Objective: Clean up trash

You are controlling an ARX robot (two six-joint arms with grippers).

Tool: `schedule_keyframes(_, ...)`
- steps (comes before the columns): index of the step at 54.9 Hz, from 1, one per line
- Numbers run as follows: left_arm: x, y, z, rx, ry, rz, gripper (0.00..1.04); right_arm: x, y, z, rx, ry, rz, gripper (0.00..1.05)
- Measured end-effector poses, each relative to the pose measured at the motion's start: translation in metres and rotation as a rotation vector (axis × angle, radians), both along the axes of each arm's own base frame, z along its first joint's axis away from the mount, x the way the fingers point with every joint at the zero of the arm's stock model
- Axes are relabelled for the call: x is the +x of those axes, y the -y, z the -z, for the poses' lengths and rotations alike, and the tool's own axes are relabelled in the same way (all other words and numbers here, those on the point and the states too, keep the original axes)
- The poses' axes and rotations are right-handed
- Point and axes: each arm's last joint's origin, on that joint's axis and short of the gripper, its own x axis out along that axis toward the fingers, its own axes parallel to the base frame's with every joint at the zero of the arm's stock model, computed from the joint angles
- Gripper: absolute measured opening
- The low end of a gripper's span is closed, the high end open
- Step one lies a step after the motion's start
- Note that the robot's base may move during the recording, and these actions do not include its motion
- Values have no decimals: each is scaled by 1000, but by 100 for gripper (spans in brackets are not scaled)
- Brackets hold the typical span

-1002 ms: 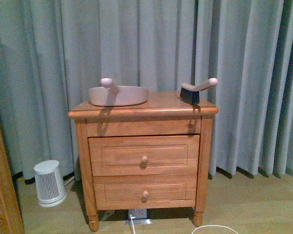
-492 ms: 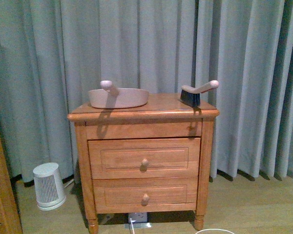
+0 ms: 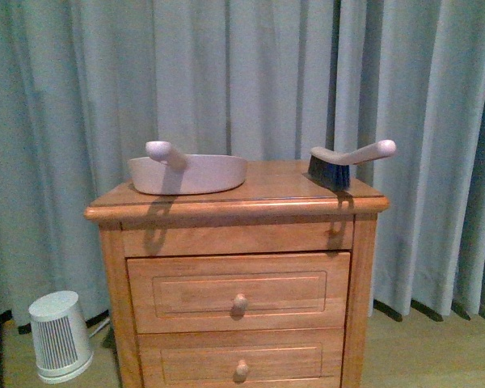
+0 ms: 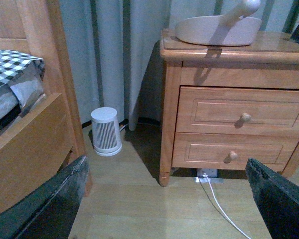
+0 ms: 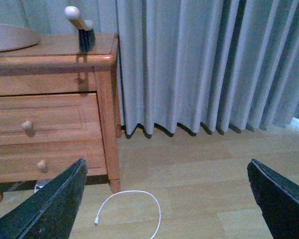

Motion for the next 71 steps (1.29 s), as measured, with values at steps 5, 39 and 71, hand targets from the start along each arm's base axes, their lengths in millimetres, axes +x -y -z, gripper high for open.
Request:
schedule_keyframes(5,0,0,0,0,0,-1,97,0,0,0,0,0,-1,97)
schedule_keyframes(39,0,0,0,0,0,0,97,0,0,0,0,1,-2,97)
schedule_keyframes(71,2,1,0,-74,-112,76,97,0,0,0,0,1,0,97)
